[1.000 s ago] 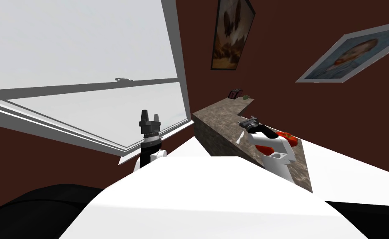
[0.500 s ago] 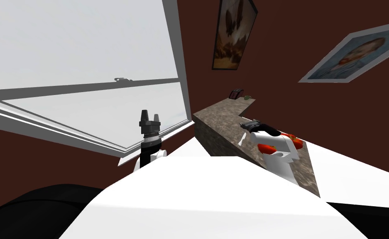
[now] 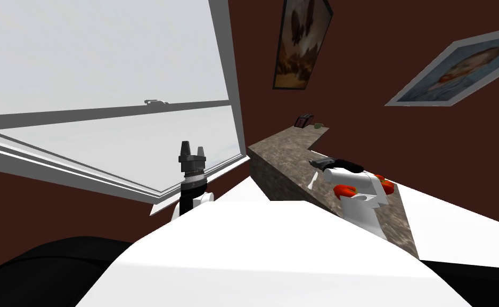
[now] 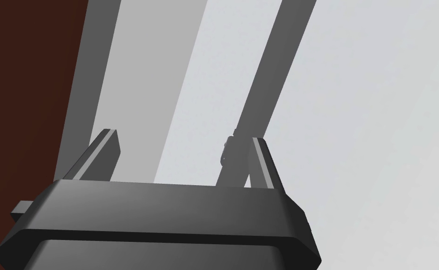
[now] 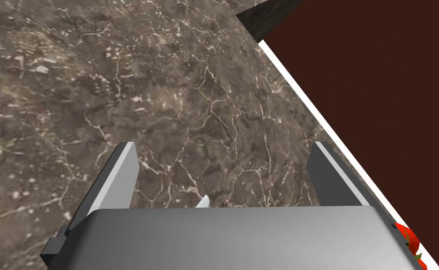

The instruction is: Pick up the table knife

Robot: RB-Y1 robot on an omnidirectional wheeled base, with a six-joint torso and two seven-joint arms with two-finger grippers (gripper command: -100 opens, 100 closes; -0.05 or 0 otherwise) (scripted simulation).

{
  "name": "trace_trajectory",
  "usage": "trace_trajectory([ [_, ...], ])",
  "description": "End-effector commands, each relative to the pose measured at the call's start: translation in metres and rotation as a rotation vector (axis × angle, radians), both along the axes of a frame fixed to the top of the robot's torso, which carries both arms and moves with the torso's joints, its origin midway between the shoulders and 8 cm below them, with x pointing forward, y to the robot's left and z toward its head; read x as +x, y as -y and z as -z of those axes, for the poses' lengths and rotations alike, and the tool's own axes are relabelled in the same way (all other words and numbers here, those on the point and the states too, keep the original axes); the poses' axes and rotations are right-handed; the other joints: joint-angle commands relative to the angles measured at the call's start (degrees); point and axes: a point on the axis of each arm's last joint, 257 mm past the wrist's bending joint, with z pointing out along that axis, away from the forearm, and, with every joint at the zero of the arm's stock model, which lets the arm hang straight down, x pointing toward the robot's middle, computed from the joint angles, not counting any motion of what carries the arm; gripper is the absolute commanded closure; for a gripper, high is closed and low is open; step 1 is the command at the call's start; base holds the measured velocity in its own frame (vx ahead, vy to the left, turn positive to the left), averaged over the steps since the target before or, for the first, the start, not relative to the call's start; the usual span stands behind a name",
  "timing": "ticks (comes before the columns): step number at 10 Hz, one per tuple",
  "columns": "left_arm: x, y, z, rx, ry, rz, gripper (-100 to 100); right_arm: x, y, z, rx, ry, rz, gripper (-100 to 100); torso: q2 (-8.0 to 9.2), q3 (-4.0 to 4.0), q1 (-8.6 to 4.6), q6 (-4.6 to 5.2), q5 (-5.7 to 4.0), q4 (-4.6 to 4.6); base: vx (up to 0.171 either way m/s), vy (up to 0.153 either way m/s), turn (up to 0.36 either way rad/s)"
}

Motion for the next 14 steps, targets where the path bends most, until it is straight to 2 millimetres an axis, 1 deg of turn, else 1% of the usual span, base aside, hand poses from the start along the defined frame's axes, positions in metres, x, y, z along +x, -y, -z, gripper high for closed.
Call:
trace_trajectory([
  [1, 0.000, 0.000, 0.000, 0.000, 0.000, 0.000, 0, -0.004, 0.005, 0.009, 0.055, -0.022, 0.035, -100, 0.00, 0.00, 0.00, 0.00, 0.00, 0.00, 0.040, 0.014, 0.001],
  [2, 0.000, 0.000, 0.000, 0.000, 0.000, 0.000, 0, -0.006, 0.005, 0.011, 0.060, -0.033, 0.038, -100, -0.01, -0.01, 0.00, 0.00, 0.00, -0.01, 0.016, 0.007, 0.000],
  [3, 0.000, 0.000, 0.000, 0.000, 0.000, 0.000, 0, -0.010, 0.014, 0.018, 0.123, -0.039, 0.082, -100, 0.05, 0.02, -0.01, 0.00, 0.00, 0.01, 0.036, 0.013, 0.002],
  [5, 0.000, 0.000, 0.000, 0.000, 0.000, 0.000, 0, -0.015, 0.014, 0.025, 0.144, -0.064, 0.096, -100, 0.00, -0.01, 0.00, 0.00, 0.00, 0.00, 0.029, 0.008, 0.000],
  [6, 0.000, 0.000, 0.000, 0.000, 0.000, 0.000, 0, -0.020, 0.021, 0.032, 0.208, -0.074, 0.143, -100, 0.05, 0.02, -0.02, 0.00, 0.00, 0.01, 0.042, 0.004, -0.002],
  [7, 0.000, 0.000, 0.000, 0.000, 0.000, 0.000, 0, -0.024, 0.021, 0.037, 0.224, -0.092, 0.154, -100, 0.00, 0.00, -0.03, 0.00, -0.01, 0.00, 0.040, 0.010, -0.002],
  [8, 0.000, 0.000, 0.000, 0.000, 0.000, 0.000, 0, -0.029, 0.028, 0.043, 0.279, -0.098, 0.195, -100, 0.00, -0.01, -0.02, 0.00, 0.00, -0.01, 0.046, 0.016, -0.007],
  [10, 0.000, 0.000, 0.000, 0.000, 0.000, 0.000, 0, -0.035, 0.026, 0.051, 0.303, -0.126, 0.214, -100, -0.01, -0.01, 0.00, 0.00, 0.00, -0.01, 0.030, 0.010, -0.003],
  [11, 0.000, 0.000, 0.000, 0.000, 0.000, 0.000, 0, -0.040, 0.032, 0.057, 0.363, -0.132, 0.261, -100, 0.05, 0.02, -0.01, -0.01, 0.00, 0.00, 0.041, 0.009, -0.009],
  [12, 0.000, 0.000, 0.000, 0.000, 0.000, 0.000, 0, -0.045, 0.030, 0.061, 0.376, -0.152, 0.271, -100, 0.00, 0.00, -0.01, 0.00, 0.00, 0.00, 0.038, 0.007, -0.008],
  [13, 0.000, 0.000, 0.000, 0.000, 0.000, 0.000, 0, -0.050, 0.035, 0.067, 0.431, -0.158, 0.315, -100, 0.01, 0.00, -0.02, -0.01, 0.00, 0.00, 0.046, 0.002, -0.011],
  [14, 0.000, 0.000, 0.000, 0.000, 0.000, 0.000, 0, -0.055, 0.033, 0.071, 0.445, -0.178, 0.328, -100, -0.02, -0.01, -0.04, 0.01, -0.01, -0.01, 0.041, 0.004, -0.009],
])
